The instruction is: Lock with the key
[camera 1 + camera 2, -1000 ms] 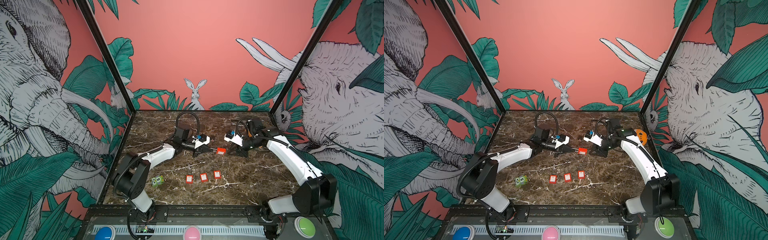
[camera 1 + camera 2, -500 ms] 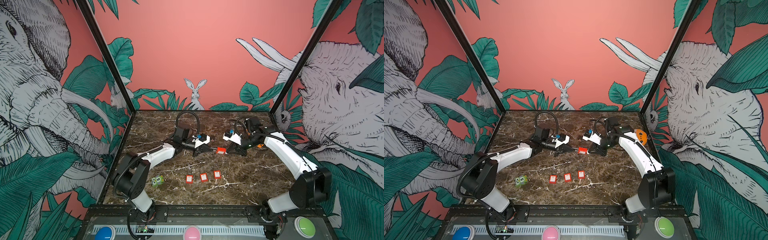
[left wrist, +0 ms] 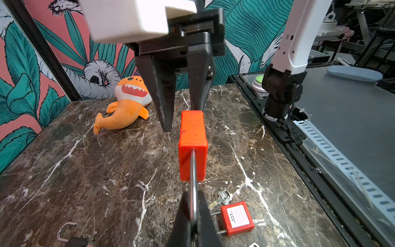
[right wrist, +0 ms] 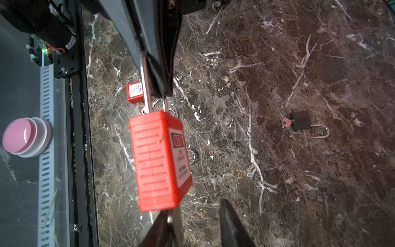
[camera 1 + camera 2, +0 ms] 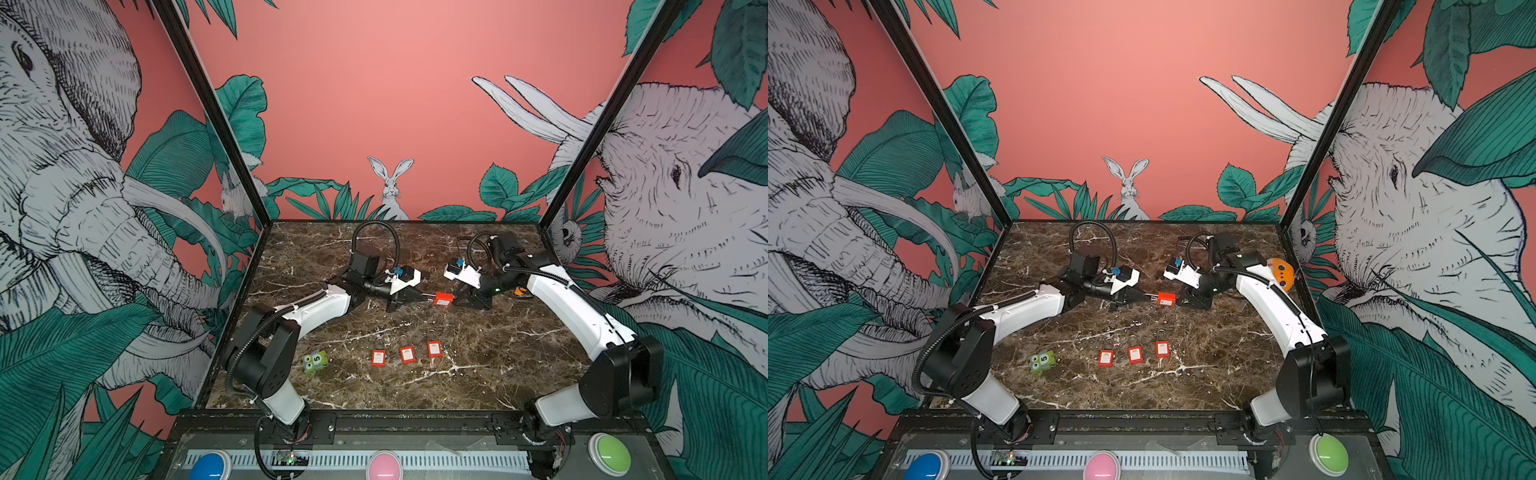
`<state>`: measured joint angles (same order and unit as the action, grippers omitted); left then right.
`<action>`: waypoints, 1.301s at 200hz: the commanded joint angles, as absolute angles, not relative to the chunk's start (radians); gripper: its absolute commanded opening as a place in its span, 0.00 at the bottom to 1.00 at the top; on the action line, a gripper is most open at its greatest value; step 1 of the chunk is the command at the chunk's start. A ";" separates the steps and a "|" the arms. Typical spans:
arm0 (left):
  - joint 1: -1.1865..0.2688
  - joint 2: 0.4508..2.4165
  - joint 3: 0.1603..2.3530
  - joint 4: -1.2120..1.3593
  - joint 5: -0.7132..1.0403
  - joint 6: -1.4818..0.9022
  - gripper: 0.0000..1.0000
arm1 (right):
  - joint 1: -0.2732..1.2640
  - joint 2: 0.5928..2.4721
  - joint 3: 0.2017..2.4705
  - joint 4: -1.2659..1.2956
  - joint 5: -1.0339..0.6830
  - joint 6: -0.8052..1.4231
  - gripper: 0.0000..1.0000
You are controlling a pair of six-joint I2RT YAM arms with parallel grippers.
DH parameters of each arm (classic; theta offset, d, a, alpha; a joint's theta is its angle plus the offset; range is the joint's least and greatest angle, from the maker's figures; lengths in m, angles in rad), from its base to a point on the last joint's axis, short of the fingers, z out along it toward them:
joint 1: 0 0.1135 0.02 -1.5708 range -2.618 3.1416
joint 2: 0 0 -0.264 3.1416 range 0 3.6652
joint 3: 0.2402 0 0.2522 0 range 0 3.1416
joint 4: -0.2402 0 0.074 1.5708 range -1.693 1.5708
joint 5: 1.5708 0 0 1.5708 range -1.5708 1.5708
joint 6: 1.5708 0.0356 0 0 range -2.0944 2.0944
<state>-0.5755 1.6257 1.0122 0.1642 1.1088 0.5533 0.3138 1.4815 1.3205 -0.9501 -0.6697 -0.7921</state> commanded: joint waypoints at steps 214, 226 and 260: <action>-0.522 1.603 1.138 -0.125 1.206 0.751 0.00 | 0.277 1.276 1.093 -0.850 -0.607 -0.902 0.00; -0.520 1.608 1.158 -0.180 1.209 0.789 0.00 | 0.267 1.268 1.085 -0.851 -0.608 -0.901 0.00; -0.517 1.628 1.198 -0.256 1.205 0.824 0.00 | 0.247 1.249 1.060 -0.813 -0.581 -0.849 0.00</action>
<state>-0.5163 1.6257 1.1500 -0.1383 1.1675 0.7452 0.2581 1.2743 1.0771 -0.8371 -0.6056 -0.8875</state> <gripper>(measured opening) 0.055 0.048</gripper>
